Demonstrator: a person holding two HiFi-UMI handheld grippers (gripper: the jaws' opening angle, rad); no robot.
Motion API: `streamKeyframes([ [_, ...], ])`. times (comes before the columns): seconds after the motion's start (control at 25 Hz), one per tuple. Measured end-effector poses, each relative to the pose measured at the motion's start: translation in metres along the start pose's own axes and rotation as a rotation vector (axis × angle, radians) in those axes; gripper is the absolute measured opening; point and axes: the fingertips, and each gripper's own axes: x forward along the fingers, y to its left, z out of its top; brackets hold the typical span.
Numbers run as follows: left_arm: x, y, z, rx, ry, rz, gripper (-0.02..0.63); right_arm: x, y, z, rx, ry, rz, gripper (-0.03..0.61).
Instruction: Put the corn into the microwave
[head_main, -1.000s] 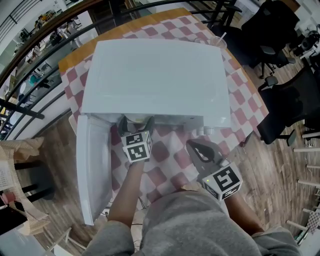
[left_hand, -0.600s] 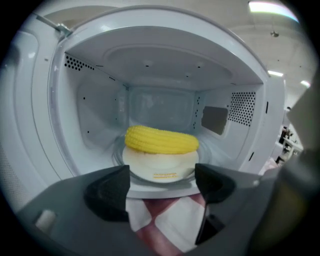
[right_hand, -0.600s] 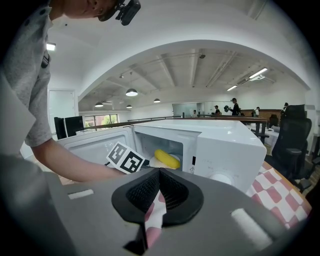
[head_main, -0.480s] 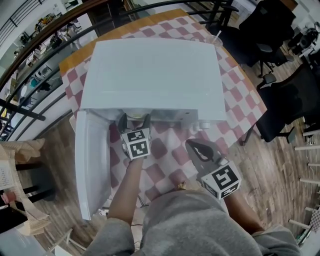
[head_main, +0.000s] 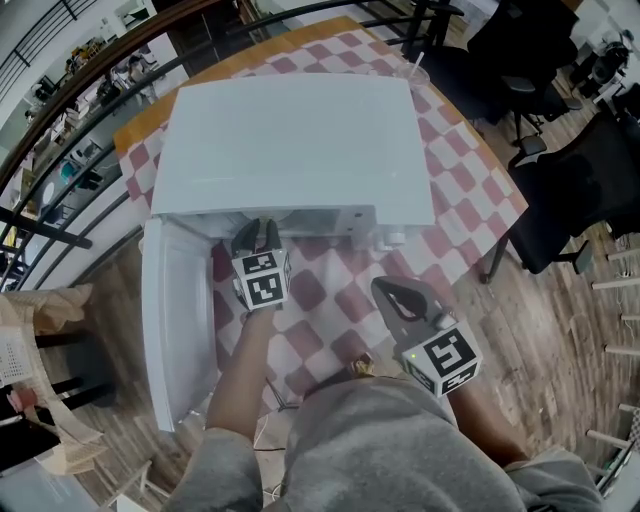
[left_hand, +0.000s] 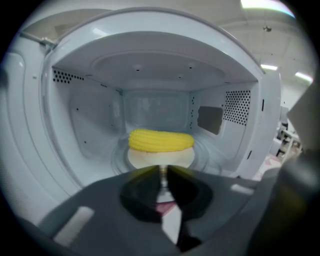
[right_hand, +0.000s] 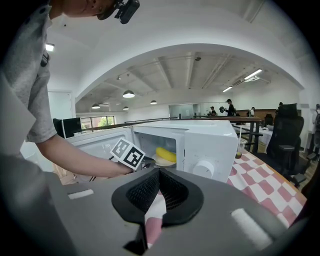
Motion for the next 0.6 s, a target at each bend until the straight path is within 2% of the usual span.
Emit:
streamKeyframes([
  [0.04, -0.002, 0.001, 0.001, 0.018, -0.003, 0.020, 0.009, -0.003, 0.000, 0.001, 0.000, -0.004, -0.001, -0.002],
  [0.16, -0.010, 0.003, -0.001, 0.036, -0.009, 0.042, 0.009, -0.013, -0.003, 0.001, -0.006, -0.015, -0.010, -0.001],
  [0.32, -0.033, 0.004, 0.002, 0.005, -0.046, 0.065, 0.009, -0.028, -0.016, 0.000, -0.017, -0.047, -0.025, -0.002],
  [0.6, -0.114, -0.036, 0.000, -0.008, -0.133, 0.048, 0.009, -0.081, -0.034, -0.008, -0.027, -0.098, -0.034, -0.002],
])
